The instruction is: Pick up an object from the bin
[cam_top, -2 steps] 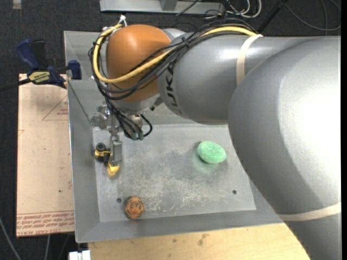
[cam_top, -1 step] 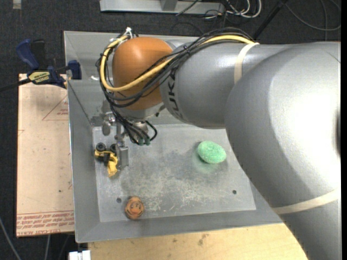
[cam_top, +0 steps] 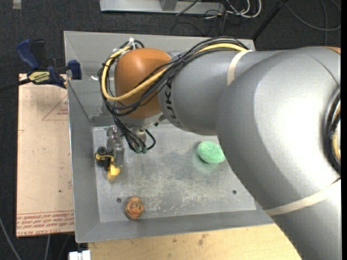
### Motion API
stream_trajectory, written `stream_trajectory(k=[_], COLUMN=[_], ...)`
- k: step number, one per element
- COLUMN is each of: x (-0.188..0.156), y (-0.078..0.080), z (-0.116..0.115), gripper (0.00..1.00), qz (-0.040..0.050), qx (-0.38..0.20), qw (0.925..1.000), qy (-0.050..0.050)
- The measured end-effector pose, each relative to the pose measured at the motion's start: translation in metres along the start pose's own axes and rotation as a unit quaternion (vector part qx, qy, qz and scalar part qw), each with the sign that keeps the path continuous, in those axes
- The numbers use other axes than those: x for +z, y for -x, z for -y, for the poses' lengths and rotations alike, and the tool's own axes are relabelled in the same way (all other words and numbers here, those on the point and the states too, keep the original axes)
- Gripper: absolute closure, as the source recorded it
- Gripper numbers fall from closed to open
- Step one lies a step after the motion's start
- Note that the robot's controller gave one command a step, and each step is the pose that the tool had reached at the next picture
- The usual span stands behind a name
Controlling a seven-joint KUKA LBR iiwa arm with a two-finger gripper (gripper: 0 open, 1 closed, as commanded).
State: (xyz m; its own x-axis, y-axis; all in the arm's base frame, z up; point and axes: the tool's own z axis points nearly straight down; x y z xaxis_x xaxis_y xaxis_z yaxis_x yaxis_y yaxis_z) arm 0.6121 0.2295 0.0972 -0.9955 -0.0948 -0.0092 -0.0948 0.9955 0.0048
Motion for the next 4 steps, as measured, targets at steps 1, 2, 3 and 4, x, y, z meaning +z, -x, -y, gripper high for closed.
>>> stream_trajectory(k=[1, 2, 3, 4], x=[0.0, -0.04, -0.067, -0.062], y=[0.0, 0.007, 0.038, 0.042], z=[0.0, 0.006, 0.001, 0.001], gripper=[1.0, 1.0, 1.0, 1.0], qz=[0.0, -0.0064, 0.0024, 0.0016], qx=[0.0, 0.005, 0.001, 0.0], qw=[1.0, 1.0, 1.0, 1.0], qy=[0.0, -0.002, -0.001, -0.001])
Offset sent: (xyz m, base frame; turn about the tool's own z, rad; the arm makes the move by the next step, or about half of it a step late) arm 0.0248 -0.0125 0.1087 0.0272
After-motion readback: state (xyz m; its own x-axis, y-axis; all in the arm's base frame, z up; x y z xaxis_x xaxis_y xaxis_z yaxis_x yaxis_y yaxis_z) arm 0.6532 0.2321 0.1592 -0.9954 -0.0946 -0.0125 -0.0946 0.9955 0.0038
